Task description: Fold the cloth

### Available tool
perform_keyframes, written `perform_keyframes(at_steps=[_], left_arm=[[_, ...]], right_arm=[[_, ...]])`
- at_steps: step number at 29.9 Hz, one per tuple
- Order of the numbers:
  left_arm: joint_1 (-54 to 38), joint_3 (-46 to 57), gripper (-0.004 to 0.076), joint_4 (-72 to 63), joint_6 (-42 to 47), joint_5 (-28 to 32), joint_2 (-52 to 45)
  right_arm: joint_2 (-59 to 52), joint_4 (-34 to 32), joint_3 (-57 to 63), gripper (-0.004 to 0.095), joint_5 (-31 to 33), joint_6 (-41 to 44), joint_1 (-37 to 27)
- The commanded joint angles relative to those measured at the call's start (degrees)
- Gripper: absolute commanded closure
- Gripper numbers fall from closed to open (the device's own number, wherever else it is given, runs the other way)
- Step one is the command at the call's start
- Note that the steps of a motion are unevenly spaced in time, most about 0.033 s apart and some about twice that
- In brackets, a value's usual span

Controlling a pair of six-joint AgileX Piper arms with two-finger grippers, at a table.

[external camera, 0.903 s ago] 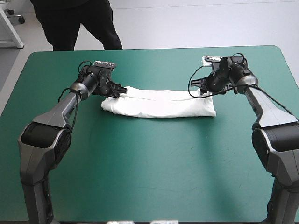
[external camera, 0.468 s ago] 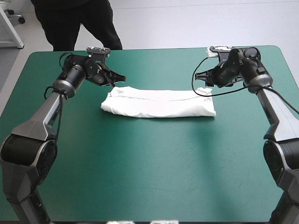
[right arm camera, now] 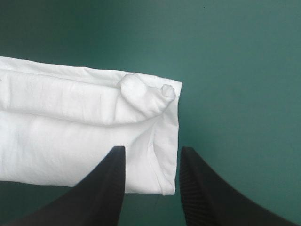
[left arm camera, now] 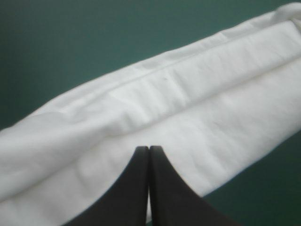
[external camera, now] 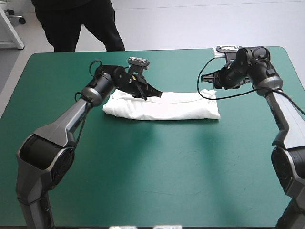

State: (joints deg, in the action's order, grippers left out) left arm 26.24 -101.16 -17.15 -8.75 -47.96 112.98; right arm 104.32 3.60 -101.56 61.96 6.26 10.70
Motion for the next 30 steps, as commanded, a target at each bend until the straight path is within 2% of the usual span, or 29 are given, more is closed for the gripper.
perform_keyframes(at_steps=[1,13,15,18,20,23,25,30], left_arm=[[2.6,-1.6,0.0733,-1.3,-0.1,3.3,-1.5],[5.0,-1.6,0.0733,-1.3,-0.1,4.5,7.0],[5.0,-1.6,0.0733,-1.3,-0.1,3.5,7.5],[5.0,-1.6,0.0733,-1.3,-0.1,2.4,7.6],[5.0,-1.6,0.0733,-1.3,-0.1,1.9,7.5],[5.0,-1.6,0.0733,-1.3,-0.1,1.9,7.5],[5.0,-1.6,0.0733,-1.3,-0.1,2.0,7.5],[5.0,-1.6,0.0733,-1.3,-0.2,2.0,7.5]], right_arm=[[-3.3,-0.3,-1.7,0.0557,-1.4,0.0,-0.4],[-3.3,0.1,-1.7,0.0557,-0.4,0.7,-0.9],[-3.3,3.7,-1.7,0.0555,-0.6,-0.3,-2.4],[-3.3,14.2,-1.7,0.0544,-1.1,-6.3,-6.5],[-3.3,18.3,-1.0,0.0481,0.4,-9.6,-9.3],[-3.1,17.8,1.3,0.0300,1.6,-10.0,-12.0],[-3.0,18.5,3.9,0.0221,1.0,-10.8,-12.8],[-0.8,25.1,8.4,0.0209,-0.3,-16.1,-12.9]])
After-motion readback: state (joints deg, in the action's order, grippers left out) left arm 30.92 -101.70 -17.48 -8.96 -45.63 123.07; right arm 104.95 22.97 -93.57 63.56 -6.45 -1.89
